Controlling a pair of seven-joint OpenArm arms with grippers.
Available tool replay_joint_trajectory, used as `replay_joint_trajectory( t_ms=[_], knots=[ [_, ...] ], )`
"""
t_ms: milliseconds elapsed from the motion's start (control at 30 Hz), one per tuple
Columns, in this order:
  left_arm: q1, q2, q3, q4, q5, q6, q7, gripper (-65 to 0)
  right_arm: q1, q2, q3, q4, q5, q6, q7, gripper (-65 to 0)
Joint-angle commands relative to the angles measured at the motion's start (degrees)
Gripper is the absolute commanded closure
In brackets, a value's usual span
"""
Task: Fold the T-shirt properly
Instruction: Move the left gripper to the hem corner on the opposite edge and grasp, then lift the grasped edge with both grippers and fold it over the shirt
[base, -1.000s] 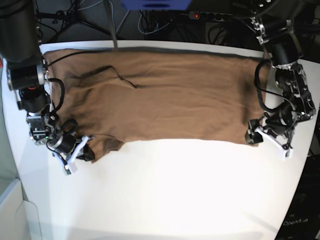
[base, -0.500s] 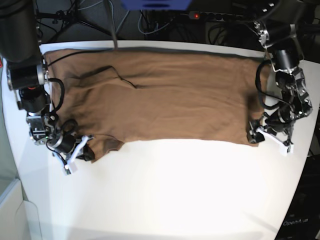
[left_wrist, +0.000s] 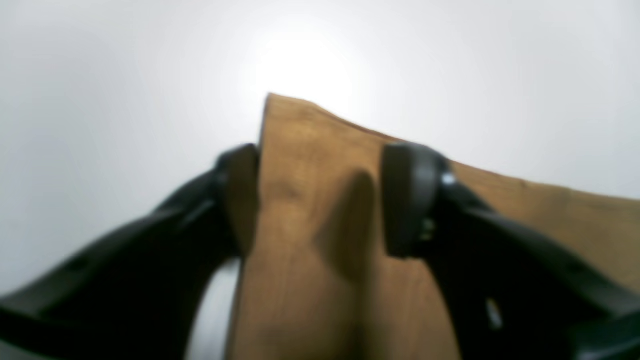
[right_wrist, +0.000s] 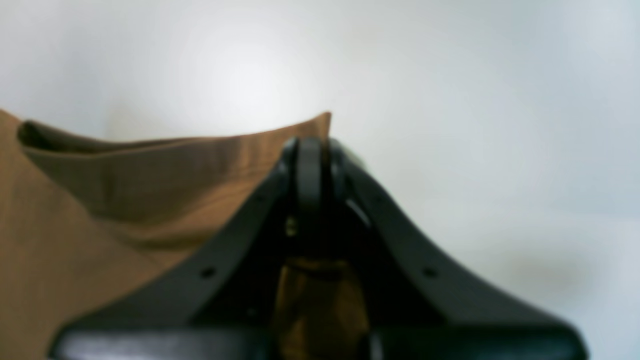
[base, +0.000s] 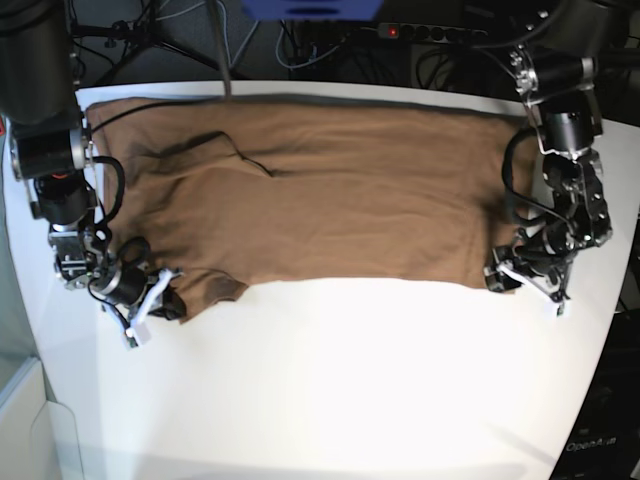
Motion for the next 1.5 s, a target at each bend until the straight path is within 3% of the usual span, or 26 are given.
replay_joint_trajectory(
  t_ms=[0, 167, 300, 600, 867, 1100, 1300, 1467],
  knots=[
    [-1.67, -0.63, 0.1, -0.14, -0.38, -0.18, -0.06, -27.2, 1.36, 0.69, -0.1, 0.3, -0.48, -0.03, -0.63, -0.7],
    [-2.64, -0.81, 0.1, -3.13, -0.38, -0.26, -0.06, -15.3, 1.36, 0.69, -0.1, 0.3, -0.48, -0.03, -0.63, -0.7],
    [-2.64, -0.9, -0.08, -2.69, -0.38, -0.35, -0.06, -1.0, 1.36, 0.69, -0.1, 0.3, -0.48, -0.03, -0.63, -0.7],
    [-0.7, -0.46, -0.25, 6.72, -0.73, -0.26, 0.64, -2.8, 1.36, 0.87, 0.17, 0.56, -0.48, -0.03, -0.37, -0.1],
    [2.9, 0.69, -0.34, 16.22, -0.82, -0.09, 0.73, -2.8, 1.36, 2.72, 0.43, 0.65, -0.04, -0.03, -0.19, -0.1],
    [6.07, 0.95, -0.34, 17.36, -0.82, -0.18, 0.73, -2.8, -0.31, 5.09, 0.52, 1.18, 0.48, -0.03, 2.71, -0.1],
    [10.46, 0.95, -0.69, 22.37, -0.82, -0.26, 0.73, -2.8, -8.66, 8.87, 0.52, 15.33, 2.86, -0.03, 2.09, -0.1],
    [13.28, 1.04, -4.03, 26.33, -0.91, -0.61, 2.31, -2.8, -17.98, 11.15, 4.3, 31.24, 2.51, -0.03, -3.18, -0.1]
  ],
)
